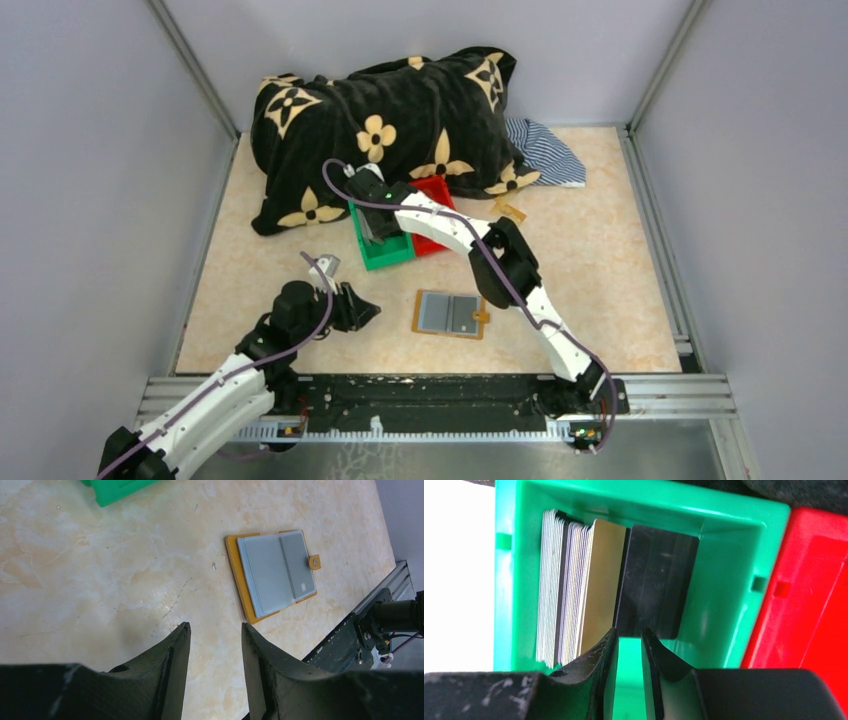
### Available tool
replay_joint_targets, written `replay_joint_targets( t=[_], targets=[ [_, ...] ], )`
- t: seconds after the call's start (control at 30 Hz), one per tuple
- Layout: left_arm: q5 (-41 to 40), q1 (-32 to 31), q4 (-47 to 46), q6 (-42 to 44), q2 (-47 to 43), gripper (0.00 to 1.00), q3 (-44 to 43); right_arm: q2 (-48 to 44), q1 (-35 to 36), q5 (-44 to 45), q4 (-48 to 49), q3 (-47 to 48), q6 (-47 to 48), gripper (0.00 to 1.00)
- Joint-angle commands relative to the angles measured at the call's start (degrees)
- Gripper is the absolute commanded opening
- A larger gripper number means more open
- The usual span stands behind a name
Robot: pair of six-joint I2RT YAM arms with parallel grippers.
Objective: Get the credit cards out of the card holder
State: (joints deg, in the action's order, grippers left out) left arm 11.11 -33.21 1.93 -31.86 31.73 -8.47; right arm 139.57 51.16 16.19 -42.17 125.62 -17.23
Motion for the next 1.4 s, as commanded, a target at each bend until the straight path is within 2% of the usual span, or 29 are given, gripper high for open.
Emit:
replay_joint_targets(
  t=[0.0, 0.2, 0.3, 0.4, 0.47, 0.57, 0.63, 0.67, 0.77, 0.87, 0.97, 1.13, 1.23, 1.37],
  targets=[
    [0.56, 0.23, -3.09, 0.53, 1.09, 0.48, 0.65, -11.16, 0.89, 1.78, 8.67, -6.43, -0.96, 0.24],
    [0.40, 0.25, -4.71, 0.73, 3.15, 0.50, 0.54, -20.31, 0.92, 1.27, 15.42, -14.99, -1.21, 0.24],
    [-0.14, 0.21, -6.23, 1.00, 4.51, 0.56, 0.30, -26.58, 0.88, 1.62, 20.71, -21.80, -1.22, 0.24],
    [-0.25, 0.25, -9.15, 1.14, 6.68, 0.69, 0.00, -34.67, 0.88, 4.70, 27.54, -33.08, -1.27, 0.24],
    [0.44, 0.25, -13.23, 1.34, 9.24, 0.74, -0.17, -42.15, 0.92, 9.00, 34.71, -44.14, -1.72, 0.27],
    [3.69, 0.18, -19.26, 1.83, 15.13, 0.74, -2.38, -55.36, 0.99, 13.81, 49.12, -63.68, -0.93, 0.34],
    [6.22, 0.10, -22.65, 1.80, 19.70, 0.66, -4.30, -62.59, 0.59, 15.54, 53.16, -73.73, -3.62, 0.46],
    [7.29, -0.06, -24.94, 1.73, 21.71, 0.63, -4.82, -65.10, 0.04, 14.95, 52.60, -77.12, -6.59, 0.49],
    [8.51, -1.41, -30.20, 0.87, 26.08, 0.56, -5.96, -70.86, -2.37, 9.60, 47.16, -83.92, -12.07, 0.40],
    [7.17, -5.24, -31.94, 1.16, 29.86, 0.53, -8.41, -76.24, -2.51, 7.89, 42.75, -90.61, -13.84, 0.30],
    [4.11, -10.53, -33.01, 2.13, 33.30, 0.53, -11.62, -80.62, -1.65, 7.26, 40.29, -94.68, -15.08, 0.30],
    [7.80, -14.14, -40.72, -0.18, 42.20, 0.55, -15.09, -79.75, -0.21, 11.77, 30.58, -93.82, -17.20, 0.28],
    [9.53, -14.85, -43.91, -1.97, 47.46, 0.55, -16.47, -78.81, 0.28, 10.75, 30.76, -94.87, -18.03, 0.25],
    [9.59, -15.97, -43.39, -2.84, 52.98, 0.54, -18.93, -77.80, 0.65, 8.68, 31.50, -96.87, -20.35, 0.23]
  ],
)
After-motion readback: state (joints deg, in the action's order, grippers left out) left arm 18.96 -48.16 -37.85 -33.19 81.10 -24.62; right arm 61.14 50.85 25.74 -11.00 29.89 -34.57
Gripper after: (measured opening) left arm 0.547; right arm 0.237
